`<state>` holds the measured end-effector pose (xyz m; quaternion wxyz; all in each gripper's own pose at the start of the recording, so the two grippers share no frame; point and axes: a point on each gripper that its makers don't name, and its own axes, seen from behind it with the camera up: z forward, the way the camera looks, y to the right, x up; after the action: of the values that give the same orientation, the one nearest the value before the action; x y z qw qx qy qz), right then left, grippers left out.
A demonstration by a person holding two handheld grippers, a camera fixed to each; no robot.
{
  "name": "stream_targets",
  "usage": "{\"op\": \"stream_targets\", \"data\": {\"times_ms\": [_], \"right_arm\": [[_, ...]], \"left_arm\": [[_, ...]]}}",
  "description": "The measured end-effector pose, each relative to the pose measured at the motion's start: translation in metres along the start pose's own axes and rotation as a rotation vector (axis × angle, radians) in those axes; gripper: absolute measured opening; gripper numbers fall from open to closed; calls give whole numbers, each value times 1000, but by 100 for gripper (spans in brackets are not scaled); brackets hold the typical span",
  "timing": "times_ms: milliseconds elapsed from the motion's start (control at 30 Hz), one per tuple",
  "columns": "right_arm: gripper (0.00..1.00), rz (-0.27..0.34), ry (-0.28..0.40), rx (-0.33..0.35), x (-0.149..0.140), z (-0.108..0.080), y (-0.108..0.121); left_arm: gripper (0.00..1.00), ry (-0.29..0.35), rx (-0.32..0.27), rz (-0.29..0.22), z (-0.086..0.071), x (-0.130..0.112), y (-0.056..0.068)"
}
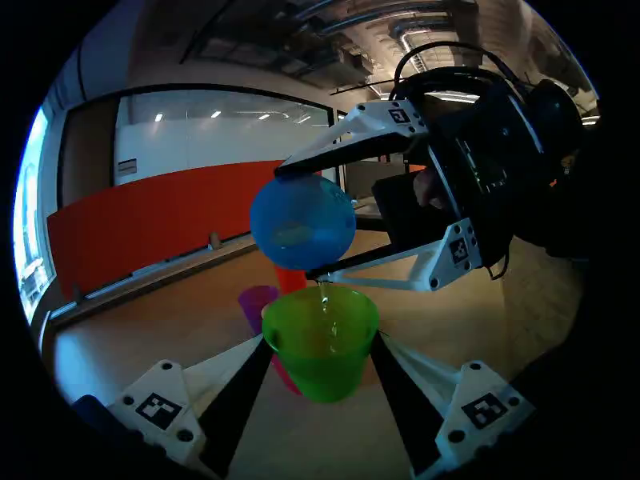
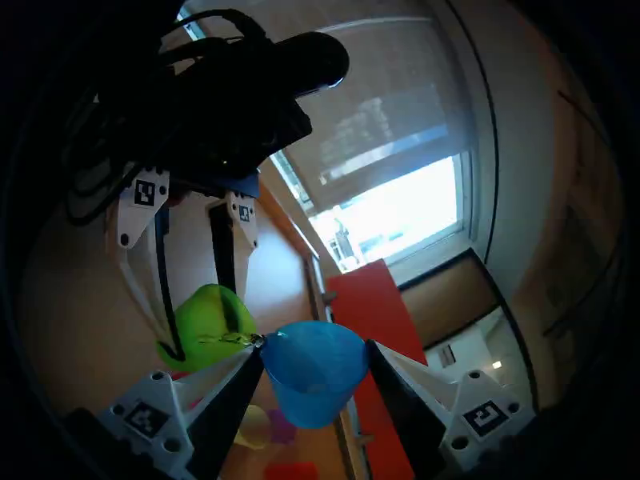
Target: Pour water
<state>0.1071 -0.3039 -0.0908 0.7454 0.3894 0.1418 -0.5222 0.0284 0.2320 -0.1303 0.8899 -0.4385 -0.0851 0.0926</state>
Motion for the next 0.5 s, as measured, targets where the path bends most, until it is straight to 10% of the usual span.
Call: {"op": "stream_targets", "data": {"times_ms": [500], "right_arm": [[92,-34,-3,-6,2,0,0]], "left_arm": [[85,-3,-1,4,1,-1,1]]}}
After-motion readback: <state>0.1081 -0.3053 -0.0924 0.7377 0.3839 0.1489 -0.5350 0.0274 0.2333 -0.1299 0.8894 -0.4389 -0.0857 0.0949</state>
